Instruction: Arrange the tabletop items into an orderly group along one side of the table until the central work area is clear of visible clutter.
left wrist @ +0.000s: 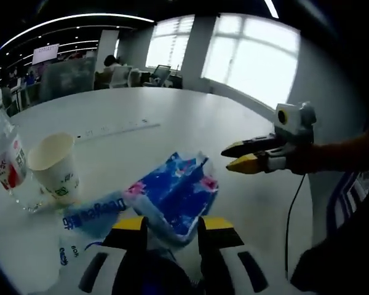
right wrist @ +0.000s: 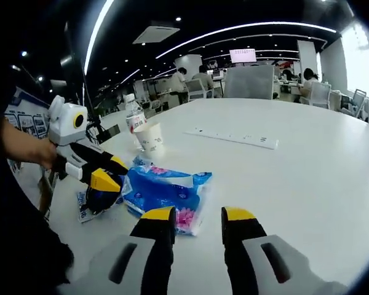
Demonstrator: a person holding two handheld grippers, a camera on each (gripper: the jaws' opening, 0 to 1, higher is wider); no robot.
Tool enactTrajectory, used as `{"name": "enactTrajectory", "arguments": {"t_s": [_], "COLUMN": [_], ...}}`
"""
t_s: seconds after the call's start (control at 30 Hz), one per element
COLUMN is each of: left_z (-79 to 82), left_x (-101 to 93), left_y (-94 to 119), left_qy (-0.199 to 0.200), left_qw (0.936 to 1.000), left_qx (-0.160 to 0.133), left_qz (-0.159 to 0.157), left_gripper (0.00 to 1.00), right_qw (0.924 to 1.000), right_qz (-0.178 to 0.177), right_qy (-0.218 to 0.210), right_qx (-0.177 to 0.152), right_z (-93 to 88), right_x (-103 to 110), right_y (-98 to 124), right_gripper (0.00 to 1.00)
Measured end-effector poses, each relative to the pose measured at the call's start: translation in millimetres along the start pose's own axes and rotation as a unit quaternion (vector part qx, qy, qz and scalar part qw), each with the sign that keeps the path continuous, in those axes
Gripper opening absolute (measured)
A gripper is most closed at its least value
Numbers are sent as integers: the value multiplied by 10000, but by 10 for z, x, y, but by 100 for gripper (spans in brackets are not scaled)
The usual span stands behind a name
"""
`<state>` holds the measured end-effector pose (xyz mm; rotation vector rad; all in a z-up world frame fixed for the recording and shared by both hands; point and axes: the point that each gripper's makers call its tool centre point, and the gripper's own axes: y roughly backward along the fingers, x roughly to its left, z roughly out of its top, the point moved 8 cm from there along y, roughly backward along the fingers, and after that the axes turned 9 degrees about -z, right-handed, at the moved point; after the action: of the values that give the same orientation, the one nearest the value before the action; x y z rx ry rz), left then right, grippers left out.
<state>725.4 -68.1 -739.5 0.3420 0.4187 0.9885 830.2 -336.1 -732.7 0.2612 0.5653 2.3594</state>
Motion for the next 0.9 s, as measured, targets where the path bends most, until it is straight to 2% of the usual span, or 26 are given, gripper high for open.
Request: {"name": "enactTrajectory", "arguments": {"t_s": [0.07,0.1,0.2,0.3,0.37,0.47,0.5,0.57,0.67,0.73,0.9], "left_z": [-21,-42,-70,-54,-58,-130,-206,-236,-233,-300,-285], "left_x": [-16,-46,-85,-86,-62,-10,41,75,112,129,110], "left_y": [-69,-124,-211,-263,-303,-431,-488,-549,-648,-714,-757], "left_qy": [32,51,90,272,481,552,609,667,706,928,934], "left_qw": [10000,9998,9992,9992,9987,9979,9967,9952,9943,9905,9893], "left_qx": [52,118,214,154,118,320,533,708,792,1011,1121], "left_qz": [-46,-177,-316,-252,-136,-81,-25,47,81,73,88], "left_gripper": [25,23,17,16,14,12,10,7,4,1,0], "right_qw": [9999,9998,9999,9999,9998,9994,9989,9985,9980,9975,9976], "right_qz": [-97,-110,-50,14,183,331,442,525,478,494,468], "right_qy": [-136,-171,-157,-132,-94,-73,-11,27,-169,-205,-219], "right_qx": [10,9,7,-4,38,114,164,161,380,460,466], "right_z": [-46,-60,-86,-82,-108,-148,-219,-256,-326,-363,-372], "right_x": [-52,-57,-65,-61,-71,-64,-52,-42,-19,-4,-3], "right_y": [55,45,-9,-53,-210,-335,-469,-626,-870,-940,-973], "right_gripper": [21,18,15,9,2,1,1,1,0,0,0]}}
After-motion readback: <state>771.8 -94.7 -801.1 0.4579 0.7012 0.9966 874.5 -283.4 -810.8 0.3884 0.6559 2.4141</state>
